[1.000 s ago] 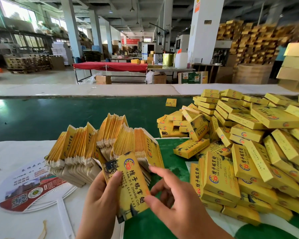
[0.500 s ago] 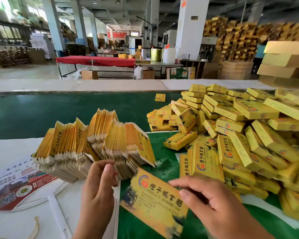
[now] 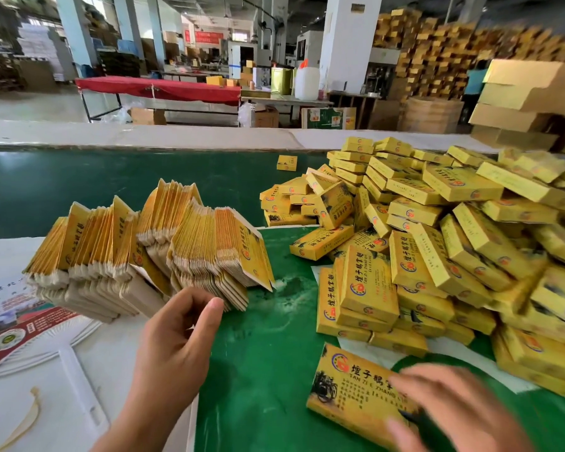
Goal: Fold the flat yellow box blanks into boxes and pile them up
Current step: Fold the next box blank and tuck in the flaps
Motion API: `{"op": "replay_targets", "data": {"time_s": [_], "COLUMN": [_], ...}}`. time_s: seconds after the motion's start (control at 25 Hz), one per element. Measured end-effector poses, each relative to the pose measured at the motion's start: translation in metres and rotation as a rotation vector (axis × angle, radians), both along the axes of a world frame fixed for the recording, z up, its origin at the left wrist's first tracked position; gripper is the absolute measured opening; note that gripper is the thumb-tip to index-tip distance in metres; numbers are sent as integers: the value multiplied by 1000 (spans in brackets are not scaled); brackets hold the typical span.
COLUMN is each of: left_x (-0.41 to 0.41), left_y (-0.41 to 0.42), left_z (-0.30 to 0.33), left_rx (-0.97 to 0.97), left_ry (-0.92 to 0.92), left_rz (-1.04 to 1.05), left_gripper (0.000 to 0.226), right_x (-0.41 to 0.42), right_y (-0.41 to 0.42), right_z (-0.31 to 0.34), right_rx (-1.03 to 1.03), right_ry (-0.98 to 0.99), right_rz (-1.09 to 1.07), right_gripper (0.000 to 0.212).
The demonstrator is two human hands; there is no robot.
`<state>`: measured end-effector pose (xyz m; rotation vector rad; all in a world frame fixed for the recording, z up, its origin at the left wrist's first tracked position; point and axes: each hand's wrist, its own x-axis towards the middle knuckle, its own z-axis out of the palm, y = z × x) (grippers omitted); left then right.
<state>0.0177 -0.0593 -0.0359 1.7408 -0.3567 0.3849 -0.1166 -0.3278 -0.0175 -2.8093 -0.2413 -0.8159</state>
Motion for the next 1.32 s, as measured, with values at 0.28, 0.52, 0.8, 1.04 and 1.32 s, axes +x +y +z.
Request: {"op": "replay_targets", "data": {"time_s": [0.28, 0.52, 0.8, 1.04, 1.32], "left_x": [0, 1, 2, 7, 4], "left_y": [0, 2, 3, 8, 8], "left_z": [-1, -1, -3, -5, -4], "left_rx": [48, 76, 39, 32, 28], "left_ry": [22, 19, 17, -6, -56], "left_rz": [-3, -10, 26, 116, 128], "left_gripper": [42, 37, 35, 27, 30], "right_x": [19, 26, 35, 116, 201], "right_y": [-10, -28, -1, 80, 111], "right_z": [-30, -31, 1, 25, 16], "right_rx": [-137, -58, -19, -15, -66], "right_ry": [-114, -31, 51, 242, 401], "right_rz": [104, 12, -21, 170, 13], "right_gripper": [70, 68, 48, 42, 13]}}
